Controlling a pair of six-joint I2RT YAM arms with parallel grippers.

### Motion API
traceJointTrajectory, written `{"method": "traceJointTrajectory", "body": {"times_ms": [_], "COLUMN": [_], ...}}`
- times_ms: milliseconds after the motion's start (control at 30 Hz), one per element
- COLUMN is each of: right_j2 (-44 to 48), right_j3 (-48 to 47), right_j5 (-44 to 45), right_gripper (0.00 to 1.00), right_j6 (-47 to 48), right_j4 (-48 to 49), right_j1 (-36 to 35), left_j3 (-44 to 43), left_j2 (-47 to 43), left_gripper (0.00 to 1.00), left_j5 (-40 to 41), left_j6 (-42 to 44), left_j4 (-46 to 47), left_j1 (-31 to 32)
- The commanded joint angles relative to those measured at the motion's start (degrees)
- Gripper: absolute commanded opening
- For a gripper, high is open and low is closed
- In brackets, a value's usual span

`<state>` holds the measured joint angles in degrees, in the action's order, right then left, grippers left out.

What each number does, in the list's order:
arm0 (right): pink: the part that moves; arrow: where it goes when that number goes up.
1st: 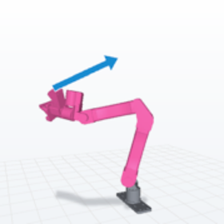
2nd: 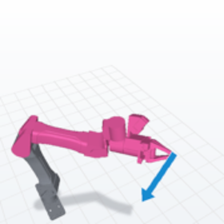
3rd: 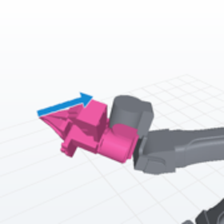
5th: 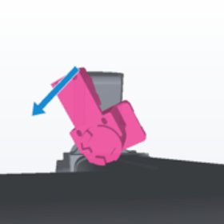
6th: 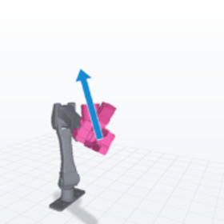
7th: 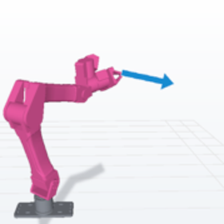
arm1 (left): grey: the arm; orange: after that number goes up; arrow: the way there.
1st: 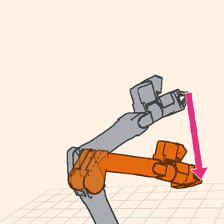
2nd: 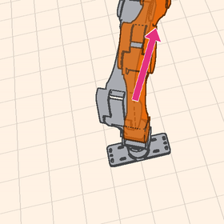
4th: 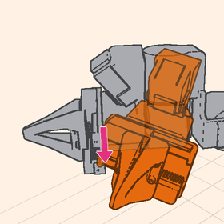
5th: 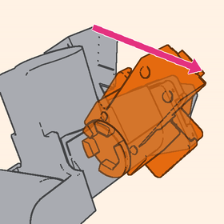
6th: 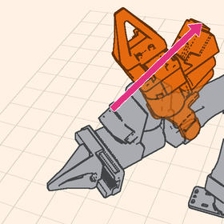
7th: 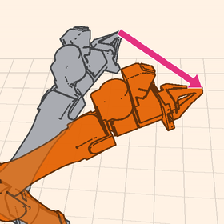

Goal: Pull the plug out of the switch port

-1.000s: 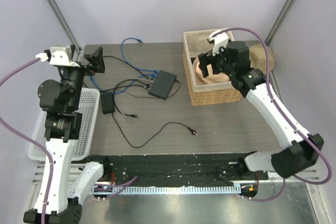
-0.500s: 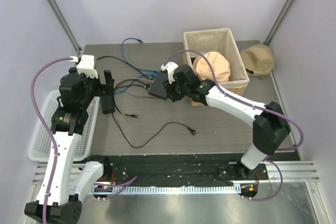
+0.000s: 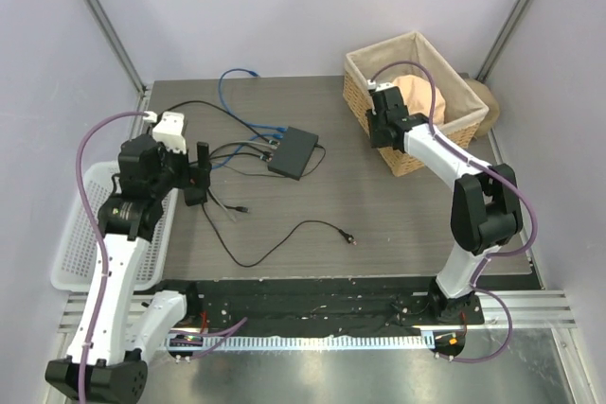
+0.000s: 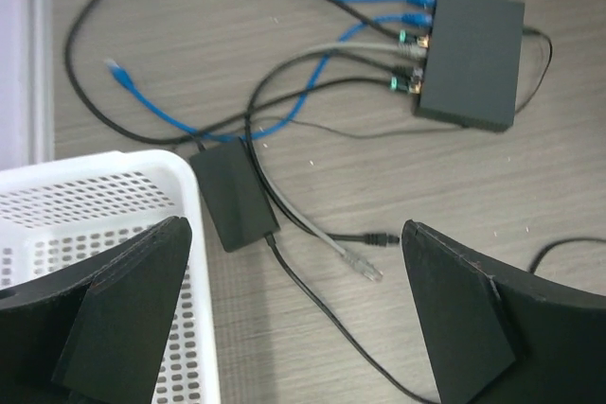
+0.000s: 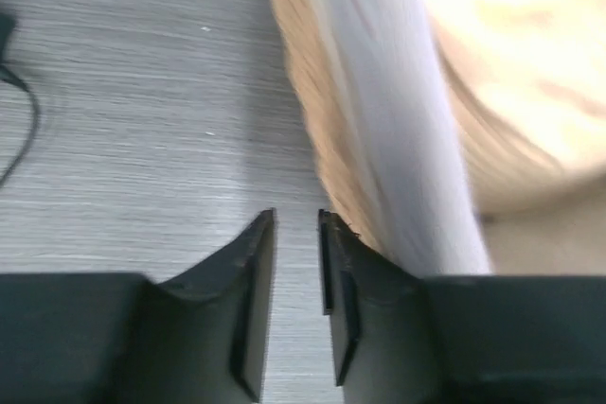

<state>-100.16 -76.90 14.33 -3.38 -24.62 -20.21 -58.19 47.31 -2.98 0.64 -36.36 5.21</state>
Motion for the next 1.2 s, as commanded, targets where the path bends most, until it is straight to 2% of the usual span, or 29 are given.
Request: {"method": "traceJointTrajectory", "body": {"times_ms": [0, 100, 133, 233, 333, 500, 600, 767, 800, 900, 1167], "right_j2": [0.58, -1.78, -2.75, -9.33, -18.2, -28.76, -32.46, -35.62, -35.98, -37.12, -37.57], "right_j3": [-3.43, -3.95, -5.26, -12.28, -21.95, -35.48, -37.96, -39.29, -39.37, -39.11, -37.97], "right_j5": [-11.48, -21.94, -23.45, -24.87, -24.0, -22.15, -22.76, -23.12, -23.03, -23.29, -23.82], "right_gripper": [0.44, 0.6, 0.68, 0.77, 0.8, 0.82, 0.82, 0.81, 0.81, 0.81, 0.81], "right_j6": [-0.22, -0.05, 0.04, -1.18, -3.12, -3.3, -3.74, -4.09, -3.92, -3.48, -3.57], "right_j4": [3.78, 6.24, 6.95, 7.48, 7.4, 6.78, 7.39, 8.62, 8.63, 8.89, 8.98], "right_j1": [-1.5, -3.52, -4.31, -6.68, -7.22, -7.22, -7.22, -7.22, -7.22, -7.21, -7.22], "left_j3": [-0.78, -2.18, -2.45, -3.33, -3.07, -5.26, -6.4, -10.35, -11.4, -12.21, -13.7], "left_j2": [4.71, 8.4, 9.2, 12.54, 16.49, 26.66, 31.16, 42.41, 44.08, 47.87, 55.96], "left_gripper": [1.0, 1.0, 1.0, 1.0, 1.0, 1.0, 1.0, 1.0, 0.99, 0.92, 0.75], "left_j5": [-3.43, -6.15, -7.81, -9.32, -9.32, -11.16, -12.83, -18.1, -21.94, -24.87, -28.21], "left_j6": [-0.21, -1.95, -2.83, -6.51, -11.43, -19.09, -24.45, -25.34, -25.86, -28.32, -28.51], "left_j4": [-0.91, -0.82, -0.56, 0.32, 3.83, 10.93, 15.59, 19.3, 20.44, 23.51, 27.74], "left_j1": [-0.2, -0.2, -0.12, -0.12, -0.2, -0.03, 0.15, 0.85, 1.03, 1.81, 5.33]}}
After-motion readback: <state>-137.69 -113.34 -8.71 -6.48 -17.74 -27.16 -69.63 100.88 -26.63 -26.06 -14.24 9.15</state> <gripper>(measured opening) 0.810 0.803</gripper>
